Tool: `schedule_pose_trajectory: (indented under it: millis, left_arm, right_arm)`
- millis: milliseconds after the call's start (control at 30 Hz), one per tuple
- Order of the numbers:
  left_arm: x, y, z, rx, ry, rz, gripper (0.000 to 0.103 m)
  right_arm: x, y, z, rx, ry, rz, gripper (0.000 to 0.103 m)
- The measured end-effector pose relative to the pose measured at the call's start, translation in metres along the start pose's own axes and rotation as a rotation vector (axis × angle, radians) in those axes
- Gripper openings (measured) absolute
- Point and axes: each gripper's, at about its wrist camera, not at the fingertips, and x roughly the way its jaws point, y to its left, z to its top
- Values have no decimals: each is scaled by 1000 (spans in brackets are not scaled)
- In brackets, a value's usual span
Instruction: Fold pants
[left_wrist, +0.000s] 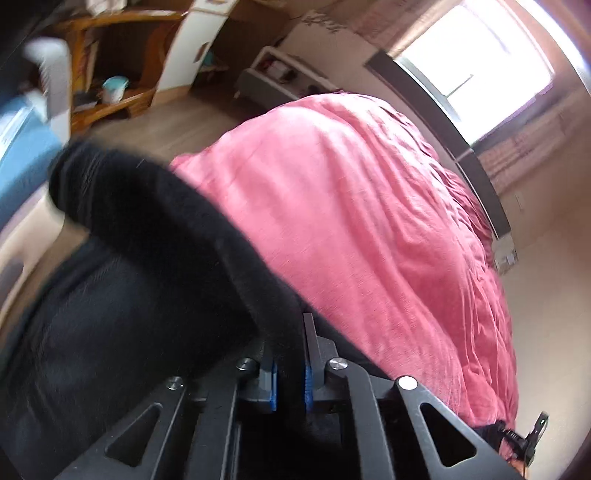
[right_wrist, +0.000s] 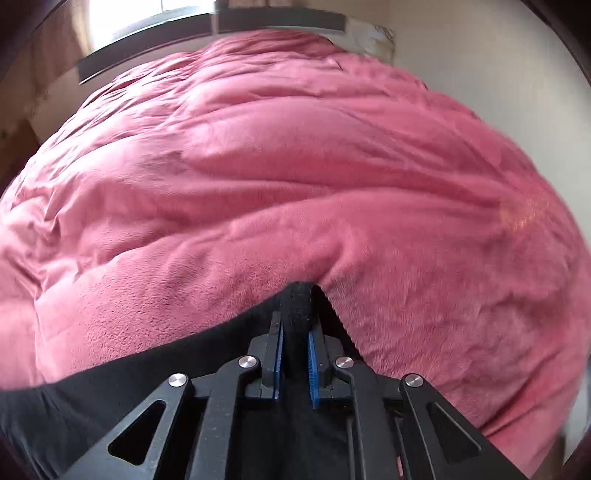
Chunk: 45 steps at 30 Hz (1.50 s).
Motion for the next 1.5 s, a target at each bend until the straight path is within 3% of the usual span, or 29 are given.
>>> schedule_pose_trajectory:
  millis: [67,233,300,333,433,500,533,567,633,767,833,900,1000,1167,1233,1333,1400,1500]
  left_arm:
    - [-3,-4,9,5,-27,-31,7]
    - [21,3,32,-166,-21,-72,9]
    - [38,5,36,-199,5,-68,18]
    - [48,8,37,-219,26,-71,29]
    - [56,17,35,-299,43,-102,36]
    - [45,18,34,-276,9,-122,46]
    - [34,17,34,-240,-23,-114,56]
    - [24,18,34,-215,-52,-101,61]
    - [1,23,35,-177,-135,-79,62]
    - [-30,43,19,-182,-209,14,62]
    - [-40,50,-7,-133,-181,3,62]
    - [-43,51,-35,-85,-137,5,62]
    - [-46,39,-85,31,-89,-2,62]
    - [-54,21,-145,315,-169,77,66]
    - [-52,24,-151,331,-190,74,69]
    - [-53,34,-145,310,-178,52,71]
    - [-51,33,-148,304,-172,42,72]
    - [-48,28,-149,308,-180,35,73]
  right_arm:
    - [-11,-4,3,-2,-76,-25,9]
    - [-17,-42,10,225,-165,-44,9]
    - [-10,-58,9,357,-171,-30,9]
    - [-3,-61,9,412,-160,-23,9]
    - [17,-66,0,497,-109,20,22]
    - [16,-66,-5,482,-127,-6,47]
    - [11,-67,-9,481,-147,-16,60]
    - [5,-71,-14,490,-172,-30,61]
    - [-8,-79,-28,522,-217,-36,61]
    - [-32,-89,-69,540,-215,20,61]
    - [-35,-84,-85,529,-193,59,61]
    - [-36,-79,-109,532,-167,153,56]
    - [-32,-69,-131,539,-144,286,51]
    - [-13,-60,-134,602,-146,406,47]
    - [-4,-59,-131,639,-158,428,44]
    - [6,-54,-126,680,-131,470,15]
    - [-3,-52,-117,671,-148,487,13]
    - [-39,-57,-109,639,-241,459,12]
